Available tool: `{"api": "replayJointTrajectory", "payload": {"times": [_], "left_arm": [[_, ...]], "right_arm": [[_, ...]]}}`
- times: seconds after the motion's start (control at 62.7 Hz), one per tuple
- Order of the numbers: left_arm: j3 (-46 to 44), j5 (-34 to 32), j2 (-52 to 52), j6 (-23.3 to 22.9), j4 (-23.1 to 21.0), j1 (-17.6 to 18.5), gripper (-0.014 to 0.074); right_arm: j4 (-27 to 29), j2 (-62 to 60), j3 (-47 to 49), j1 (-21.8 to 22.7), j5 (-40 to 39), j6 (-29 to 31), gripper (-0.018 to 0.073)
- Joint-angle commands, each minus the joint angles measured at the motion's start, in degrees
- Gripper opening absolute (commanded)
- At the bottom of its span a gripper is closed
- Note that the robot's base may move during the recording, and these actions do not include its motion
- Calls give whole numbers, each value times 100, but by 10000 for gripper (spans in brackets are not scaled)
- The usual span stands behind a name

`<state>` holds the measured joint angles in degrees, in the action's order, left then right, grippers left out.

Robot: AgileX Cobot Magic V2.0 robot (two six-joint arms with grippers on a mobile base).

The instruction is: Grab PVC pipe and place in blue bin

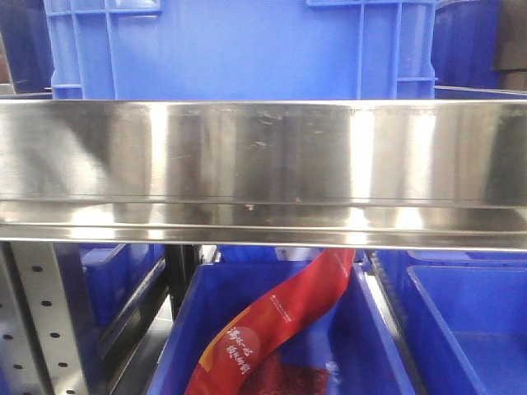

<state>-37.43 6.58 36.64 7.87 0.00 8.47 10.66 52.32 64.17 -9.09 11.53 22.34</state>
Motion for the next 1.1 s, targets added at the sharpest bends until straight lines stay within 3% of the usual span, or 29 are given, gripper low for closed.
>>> {"api": "replayJointTrajectory", "payload": {"times": [0.0,0.51,0.654,0.893,1.084], "left_arm": [[16,-252,-36,-15,0,-15,-111],[29,-159,-36,-15,0,-15,-111],[330,-161,-75,-64,0,-15,-111],[1029,-719,-515,-78,-32,-28,-111],[1573,-742,-892,-78,-263,-257,-111]], "right_arm": [[-48,-455,-284,193,-3,-39,-157],[-48,-2414,-1789,1257,217,-294,-157],[-48,-2946,-2168,1357,265,-577,-157],[-48,-3875,-2969,1357,488,-642,-157],[-48,-4518,-3623,1493,488,-642,-157]]}}
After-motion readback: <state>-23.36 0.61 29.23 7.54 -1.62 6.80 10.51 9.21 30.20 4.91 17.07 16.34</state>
